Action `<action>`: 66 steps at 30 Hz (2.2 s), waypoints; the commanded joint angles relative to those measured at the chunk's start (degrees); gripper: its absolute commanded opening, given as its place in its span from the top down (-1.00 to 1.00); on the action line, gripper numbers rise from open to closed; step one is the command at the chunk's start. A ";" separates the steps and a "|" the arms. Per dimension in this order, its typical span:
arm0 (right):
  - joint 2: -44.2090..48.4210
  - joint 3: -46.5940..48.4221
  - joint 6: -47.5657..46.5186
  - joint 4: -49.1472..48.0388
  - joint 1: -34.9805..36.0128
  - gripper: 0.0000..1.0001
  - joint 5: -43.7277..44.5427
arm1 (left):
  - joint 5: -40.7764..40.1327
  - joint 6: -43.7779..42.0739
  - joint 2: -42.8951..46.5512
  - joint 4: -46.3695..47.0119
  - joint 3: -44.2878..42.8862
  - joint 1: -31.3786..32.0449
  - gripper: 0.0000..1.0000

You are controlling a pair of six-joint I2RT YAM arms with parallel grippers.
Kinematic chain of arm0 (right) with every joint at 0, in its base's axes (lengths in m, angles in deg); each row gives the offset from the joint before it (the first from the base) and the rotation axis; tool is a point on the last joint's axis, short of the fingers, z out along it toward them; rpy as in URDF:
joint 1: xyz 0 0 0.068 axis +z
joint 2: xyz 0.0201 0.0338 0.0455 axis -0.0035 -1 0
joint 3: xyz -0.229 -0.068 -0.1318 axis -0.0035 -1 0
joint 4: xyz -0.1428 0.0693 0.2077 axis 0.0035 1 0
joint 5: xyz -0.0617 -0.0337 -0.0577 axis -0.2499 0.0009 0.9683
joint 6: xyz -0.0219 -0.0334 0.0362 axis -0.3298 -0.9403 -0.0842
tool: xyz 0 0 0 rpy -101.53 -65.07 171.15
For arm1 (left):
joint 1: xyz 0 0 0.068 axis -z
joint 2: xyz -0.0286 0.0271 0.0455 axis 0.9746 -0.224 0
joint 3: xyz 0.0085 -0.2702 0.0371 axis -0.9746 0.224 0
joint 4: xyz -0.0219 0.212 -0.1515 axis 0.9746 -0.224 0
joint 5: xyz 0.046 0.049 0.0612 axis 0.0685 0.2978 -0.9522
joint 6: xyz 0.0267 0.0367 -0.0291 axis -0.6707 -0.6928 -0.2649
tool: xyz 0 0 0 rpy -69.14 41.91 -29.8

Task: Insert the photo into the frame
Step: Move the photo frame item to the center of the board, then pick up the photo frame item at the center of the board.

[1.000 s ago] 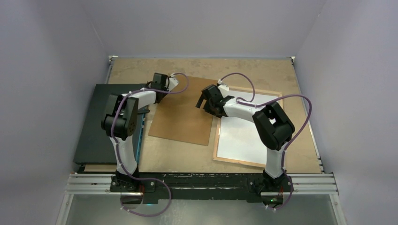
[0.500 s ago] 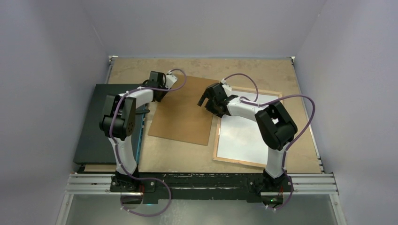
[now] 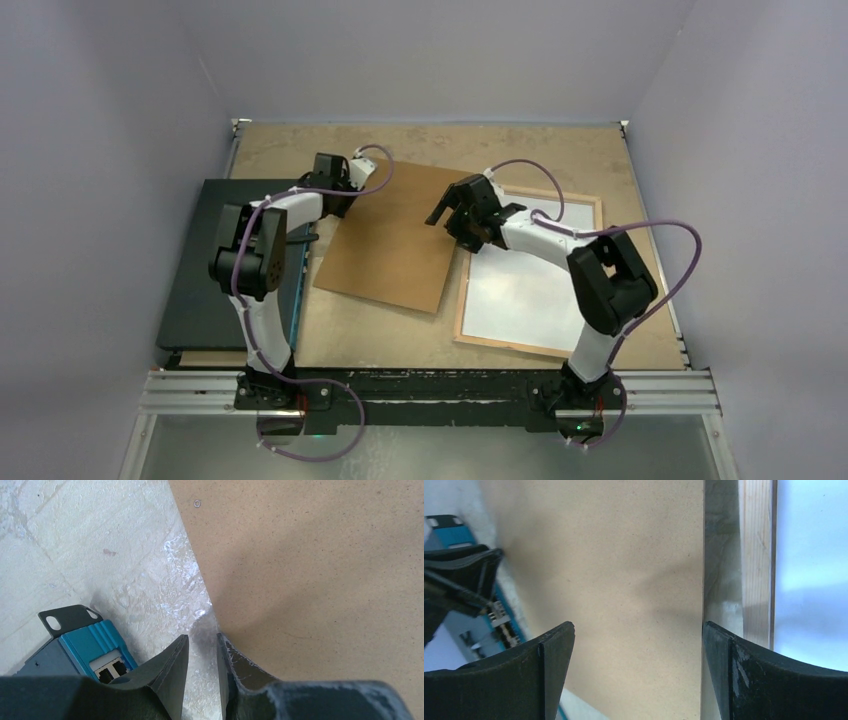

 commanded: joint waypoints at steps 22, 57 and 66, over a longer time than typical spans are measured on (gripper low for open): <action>23.24 -15.80 7.11 -9.44 -6.30 -0.92 -2.19 | 18.09 7.68 -5.54 -16.13 2.70 14.43 0.51; 21.22 -19.01 -19.46 -1.41 -20.21 -0.83 -4.34 | 9.55 6.90 -4.83 -17.49 3.77 13.22 0.64; 18.70 -20.57 -19.49 -8.42 -20.42 -0.70 -12.53 | 9.76 7.10 -4.65 -17.76 3.34 13.15 0.65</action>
